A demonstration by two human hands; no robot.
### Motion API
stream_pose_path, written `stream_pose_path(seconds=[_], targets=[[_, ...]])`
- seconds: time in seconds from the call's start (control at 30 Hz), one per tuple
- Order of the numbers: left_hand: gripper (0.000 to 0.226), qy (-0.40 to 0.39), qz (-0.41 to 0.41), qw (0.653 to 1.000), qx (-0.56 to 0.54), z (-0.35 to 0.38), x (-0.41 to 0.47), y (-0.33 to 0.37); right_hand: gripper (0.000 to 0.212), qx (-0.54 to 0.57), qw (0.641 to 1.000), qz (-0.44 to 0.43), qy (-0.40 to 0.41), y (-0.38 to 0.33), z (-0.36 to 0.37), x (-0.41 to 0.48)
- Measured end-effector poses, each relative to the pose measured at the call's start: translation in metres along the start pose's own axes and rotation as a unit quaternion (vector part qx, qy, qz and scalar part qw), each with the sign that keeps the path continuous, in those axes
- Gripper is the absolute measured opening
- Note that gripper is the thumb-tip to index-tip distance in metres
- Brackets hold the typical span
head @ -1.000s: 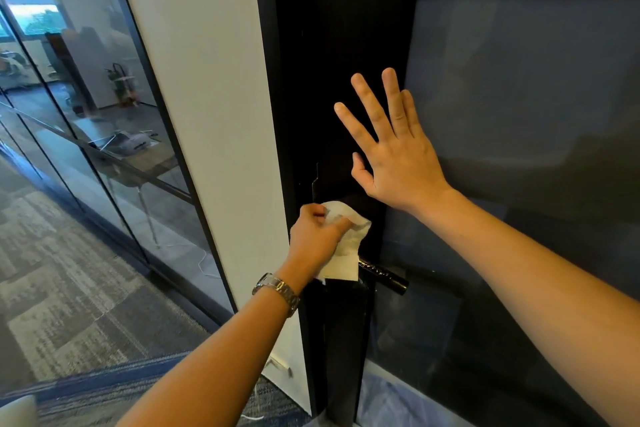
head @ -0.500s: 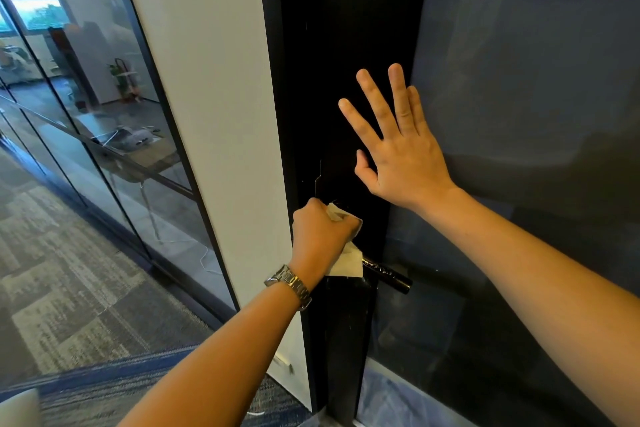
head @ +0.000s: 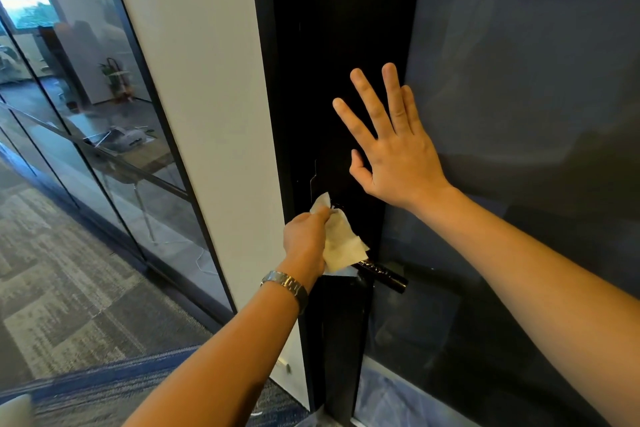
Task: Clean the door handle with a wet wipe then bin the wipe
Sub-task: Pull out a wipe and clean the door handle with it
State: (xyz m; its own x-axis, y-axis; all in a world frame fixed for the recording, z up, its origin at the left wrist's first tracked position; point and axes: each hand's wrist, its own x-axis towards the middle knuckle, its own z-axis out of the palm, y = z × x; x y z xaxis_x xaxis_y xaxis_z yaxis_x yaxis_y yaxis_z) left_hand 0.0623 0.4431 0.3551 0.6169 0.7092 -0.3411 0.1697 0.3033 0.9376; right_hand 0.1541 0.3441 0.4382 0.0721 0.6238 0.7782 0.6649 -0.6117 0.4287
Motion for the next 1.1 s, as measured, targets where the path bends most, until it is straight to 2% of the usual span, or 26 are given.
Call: stream_pose_path(seconds=[0.07,0.13,0.27,0.4,0.43,0.6,0.77,0.9,0.97,1.03,1.1], targets=[[0.018,0.017,0.15,0.985,0.082,-0.001,-0.005,-0.007,0.066,-0.003,1.0,0.001,0.0,0.0,0.001,0.0],[0.011,0.027,0.248,0.957,0.147,-0.002,-0.008,-0.011,0.066,-0.004,1.0,0.001,0.001,0.0,0.001,0.0],[0.029,0.032,0.25,0.947,0.198,0.001,-0.001,-0.009,0.066,-0.002,1.0,0.0,0.004,0.001,0.001,-0.001],[0.024,0.013,0.4,0.877,0.266,-0.002,-0.007,-0.003,0.066,-0.002,1.0,0.003,0.005,0.0,0.002,-0.001],[0.024,0.01,0.415,0.867,0.275,-0.002,-0.006,-0.001,0.066,-0.004,1.0,0.004,0.006,0.0,0.002,0.0],[0.024,0.04,0.302,0.911,0.279,-0.005,0.004,0.01,0.065,0.0,1.0,0.005,0.004,0.0,0.002,-0.001],[0.029,0.03,0.338,0.894,0.294,-0.007,-0.002,0.009,0.066,-0.008,1.0,0.004,0.007,-0.001,0.002,-0.001],[0.03,0.037,0.301,0.903,0.305,-0.01,0.007,0.009,0.066,-0.008,1.0,0.004,0.008,-0.001,0.002,0.0],[0.025,0.026,0.298,0.884,0.36,-0.009,0.013,0.014,0.066,-0.009,1.0,0.006,0.008,0.0,0.002,0.0],[0.021,0.028,0.332,0.846,0.416,-0.006,0.013,0.022,0.066,-0.006,1.0,0.005,0.007,0.0,0.002,-0.001],[0.021,0.018,0.387,0.831,0.4,-0.004,0.008,0.028,0.066,-0.005,1.0,0.005,0.002,0.001,0.0,-0.001]])
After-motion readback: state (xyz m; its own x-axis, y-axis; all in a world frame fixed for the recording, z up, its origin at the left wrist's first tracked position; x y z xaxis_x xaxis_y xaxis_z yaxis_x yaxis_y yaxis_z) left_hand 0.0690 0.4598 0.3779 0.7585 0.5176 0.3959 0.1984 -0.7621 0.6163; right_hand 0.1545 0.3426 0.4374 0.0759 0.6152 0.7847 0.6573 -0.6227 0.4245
